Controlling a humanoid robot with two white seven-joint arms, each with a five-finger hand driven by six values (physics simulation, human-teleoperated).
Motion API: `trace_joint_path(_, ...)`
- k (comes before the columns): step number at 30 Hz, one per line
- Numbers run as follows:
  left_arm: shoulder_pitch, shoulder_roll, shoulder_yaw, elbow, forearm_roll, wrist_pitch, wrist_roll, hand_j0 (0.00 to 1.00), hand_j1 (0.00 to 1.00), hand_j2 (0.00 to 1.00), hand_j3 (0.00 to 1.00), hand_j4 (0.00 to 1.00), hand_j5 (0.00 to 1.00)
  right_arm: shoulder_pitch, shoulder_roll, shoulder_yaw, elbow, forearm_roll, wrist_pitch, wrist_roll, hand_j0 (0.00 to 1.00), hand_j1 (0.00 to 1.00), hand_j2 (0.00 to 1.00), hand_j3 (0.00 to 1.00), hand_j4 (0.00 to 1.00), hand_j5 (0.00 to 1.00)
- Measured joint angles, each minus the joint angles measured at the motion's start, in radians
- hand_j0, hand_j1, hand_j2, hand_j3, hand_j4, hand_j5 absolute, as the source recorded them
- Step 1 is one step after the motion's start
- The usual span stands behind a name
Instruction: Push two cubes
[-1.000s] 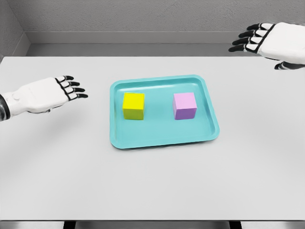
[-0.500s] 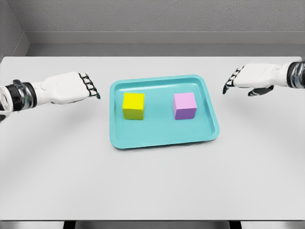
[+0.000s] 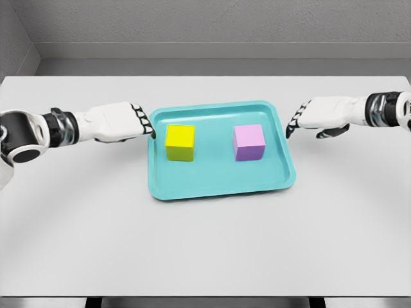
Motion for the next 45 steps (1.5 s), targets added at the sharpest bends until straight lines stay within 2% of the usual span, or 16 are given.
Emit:
trace_joint_path(3, -0.003, -0.013, -0.001, 0.001, 0.0, 0.0, -0.004, 0.74, 0.74, 0.74, 0.74, 0.74, 0.74, 0.006, 0.005, 0.0, -0.041, 0.011, 0.0, 0.0, 0.72, 0.72, 0.72, 0.72, 0.72, 0.72)
trace_joint_path(7, -0.009, -0.024, -0.001, 0.01, 0.0, 0.0, -0.006, 0.74, 0.74, 0.74, 0.74, 0.74, 0.74, 0.011, 0.029, 0.003, -0.052, 0.029, 0.0, 0.0, 0.72, 0.72, 0.72, 0.72, 0.72, 0.72)
trace_joint_path(24, -0.011, -0.075, 0.001, 0.015, 0.004, 0.013, -0.02, 0.74, 0.74, 0.74, 0.74, 0.74, 0.74, 0.017, 0.134, -0.011, 0.009, 0.046, 0.049, 0.005, 0.72, 0.72, 0.72, 0.72, 0.72, 0.72)
trace_joint_path(32, -0.011, -0.099, 0.004, 0.013, 0.001, 0.015, -0.026, 0.74, 0.74, 0.74, 0.74, 0.74, 0.74, 0.011, 0.084, -0.001, 0.002, 0.083, 0.011, 0.002, 0.73, 0.73, 0.73, 0.73, 0.73, 0.73)
trace_joint_path(37, -0.011, -0.11, 0.005, 0.011, -0.001, 0.018, -0.029, 0.74, 0.74, 0.74, 0.74, 0.74, 0.74, 0.018, 0.03, -0.033, -0.065, 0.093, 0.002, 0.0, 0.73, 0.73, 0.73, 0.73, 0.73, 0.73)
trace_joint_path(41, -0.011, -0.119, 0.003, 0.009, -0.003, 0.013, -0.032, 0.74, 0.74, 0.74, 0.74, 0.74, 0.74, 0.02, 0.018, -0.047, -0.092, 0.094, 0.001, 0.0, 0.73, 0.73, 0.73, 0.73, 0.73, 0.73)
trace_joint_path(45, -0.011, -0.133, 0.001, 0.007, -0.007, 0.004, -0.035, 0.74, 0.74, 0.74, 0.74, 0.74, 0.74, 0.054, 0.024, -0.051, -0.08, 0.097, 0.0, 0.0, 0.73, 0.73, 0.73, 0.73, 0.73, 0.73)
